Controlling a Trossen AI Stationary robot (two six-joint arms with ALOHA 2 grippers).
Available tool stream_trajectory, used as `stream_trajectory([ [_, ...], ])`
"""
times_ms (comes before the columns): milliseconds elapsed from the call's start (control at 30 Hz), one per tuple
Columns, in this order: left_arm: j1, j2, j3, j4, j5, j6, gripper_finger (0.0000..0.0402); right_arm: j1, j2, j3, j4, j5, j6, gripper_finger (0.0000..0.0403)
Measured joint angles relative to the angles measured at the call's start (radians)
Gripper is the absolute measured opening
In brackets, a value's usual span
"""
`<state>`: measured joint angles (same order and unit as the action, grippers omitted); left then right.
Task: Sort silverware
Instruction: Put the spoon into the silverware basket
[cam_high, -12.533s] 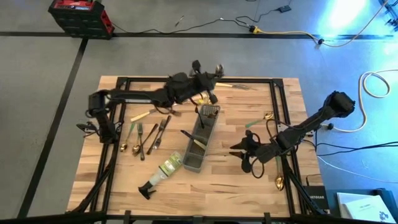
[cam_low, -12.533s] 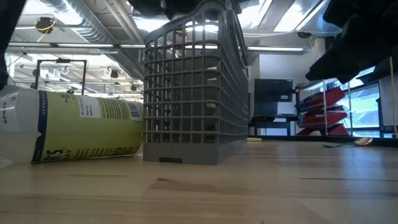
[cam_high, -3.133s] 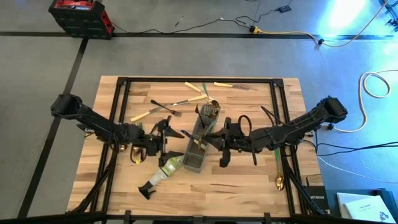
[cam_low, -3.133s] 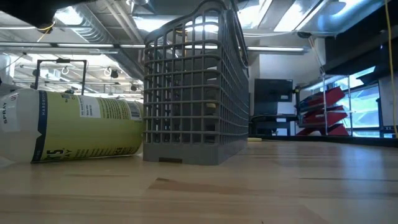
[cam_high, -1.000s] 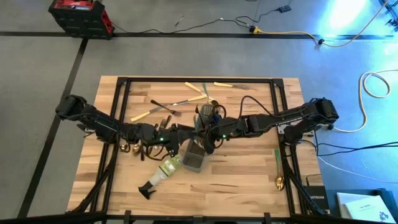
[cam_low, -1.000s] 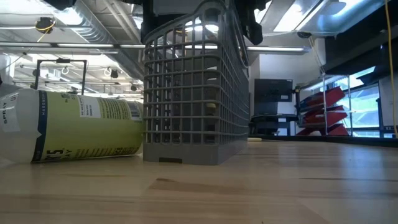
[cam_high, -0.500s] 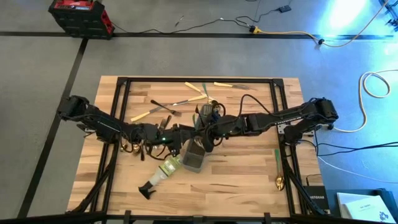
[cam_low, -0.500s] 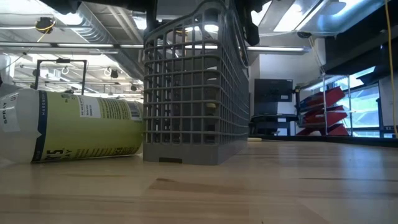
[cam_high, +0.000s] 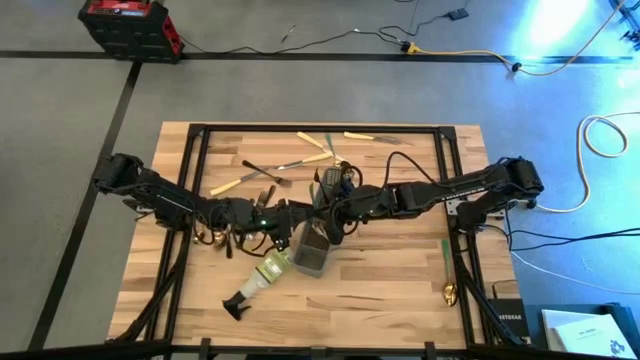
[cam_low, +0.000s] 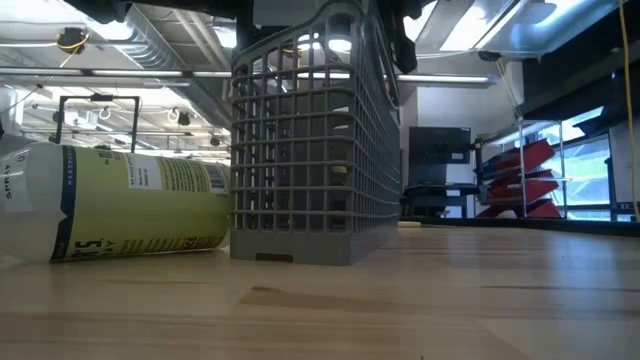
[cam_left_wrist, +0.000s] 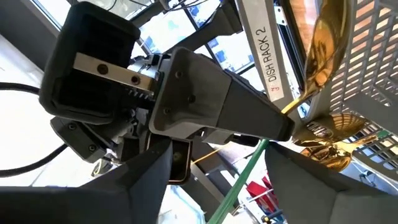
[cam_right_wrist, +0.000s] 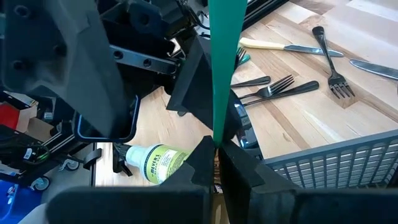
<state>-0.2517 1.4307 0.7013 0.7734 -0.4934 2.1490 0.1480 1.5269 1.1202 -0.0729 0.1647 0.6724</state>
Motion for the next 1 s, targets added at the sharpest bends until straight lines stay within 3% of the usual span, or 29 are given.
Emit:
stream_trajectory([
  [567,0.02,0.022,0.021,-0.054,-0.015,-0.015,0.0145,0.0,0.0,0.0,0.003,0.0,0.0,0.0],
  [1000,0.011,0.08,0.069,-0.053,-0.138,-0.002,0.0014,0.002,-0.001,-0.001,-0.001,0.009,-0.02,0.0],
])
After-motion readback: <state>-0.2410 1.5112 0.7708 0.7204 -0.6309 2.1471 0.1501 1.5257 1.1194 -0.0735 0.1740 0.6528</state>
